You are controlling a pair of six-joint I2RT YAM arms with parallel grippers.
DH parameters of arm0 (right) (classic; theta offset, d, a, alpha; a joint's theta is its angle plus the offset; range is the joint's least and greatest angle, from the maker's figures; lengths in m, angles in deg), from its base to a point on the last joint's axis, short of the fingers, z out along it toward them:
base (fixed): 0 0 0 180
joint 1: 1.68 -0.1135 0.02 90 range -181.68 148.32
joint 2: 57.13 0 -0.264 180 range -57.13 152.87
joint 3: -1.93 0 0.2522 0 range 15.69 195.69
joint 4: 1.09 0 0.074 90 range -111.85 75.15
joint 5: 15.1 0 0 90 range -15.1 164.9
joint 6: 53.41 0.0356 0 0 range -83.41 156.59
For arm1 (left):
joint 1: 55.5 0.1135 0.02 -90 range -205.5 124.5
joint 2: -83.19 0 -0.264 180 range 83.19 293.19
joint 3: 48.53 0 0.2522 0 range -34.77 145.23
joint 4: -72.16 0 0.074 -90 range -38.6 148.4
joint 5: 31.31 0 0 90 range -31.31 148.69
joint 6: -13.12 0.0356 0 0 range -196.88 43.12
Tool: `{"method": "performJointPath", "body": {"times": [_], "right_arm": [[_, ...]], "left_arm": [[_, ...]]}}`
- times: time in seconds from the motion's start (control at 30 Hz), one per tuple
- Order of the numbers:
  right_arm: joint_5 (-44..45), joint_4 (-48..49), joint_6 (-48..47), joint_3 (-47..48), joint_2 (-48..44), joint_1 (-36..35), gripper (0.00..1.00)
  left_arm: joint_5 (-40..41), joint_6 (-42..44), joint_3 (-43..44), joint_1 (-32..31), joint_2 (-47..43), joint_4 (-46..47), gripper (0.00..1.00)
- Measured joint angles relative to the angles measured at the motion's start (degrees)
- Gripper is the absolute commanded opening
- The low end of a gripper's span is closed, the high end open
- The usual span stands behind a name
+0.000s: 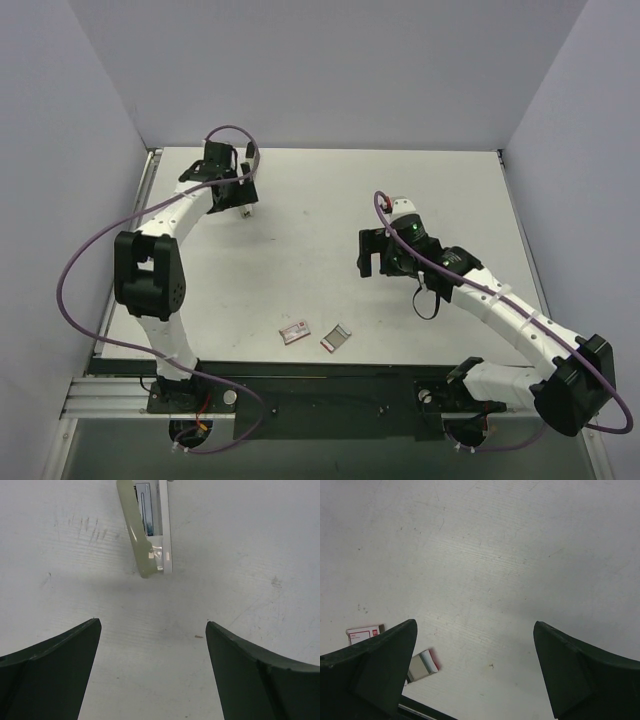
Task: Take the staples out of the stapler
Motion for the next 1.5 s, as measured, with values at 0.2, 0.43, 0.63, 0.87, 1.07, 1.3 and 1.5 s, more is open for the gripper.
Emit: {"method": "performJointPath", "body": {"times": [0.2,0.43,0.63,0.87,1.07,1.3,1.5], "right_arm": [[0.0,0.1,0.0,-1.0,-0.1,-0.7,0.93],[-0.4,0.1,0.0,-1.2,0.0,-1.5,0.93],[-0.6,0.1,0.0,-1.2,0.5,-2.1,0.92],[-0.6,0.1,-0.1,-1.2,0.7,-2.6,0.92],[-0.6,0.1,-0.3,-1.2,0.7,-2.8,0.92],[-0.6,0.1,-0.3,-1.2,1.0,-3.2,0.92],[-0.6,0.1,-0.3,-1.2,1.4,-3.6,0.92]], "left_arm": [[-3.9,-1.9,4.8,3.6,7.1,1.1,0.87],[-6.1,-3.9,10.1,4.6,12.9,1.3,0.72],[-6.7,-4.7,15.1,5.6,16.5,1.2,0.59],[-6.9,-5.0,16.7,6.4,17.7,1.2,0.49],[-7.9,-5.7,20.8,6.2,20.5,1.2,0.48],[-5.9,-5.2,25.5,4.0,23.5,-0.2,0.5],[-3.7,-4.2,28.3,2.0,26.0,-2.3,0.52]]}}
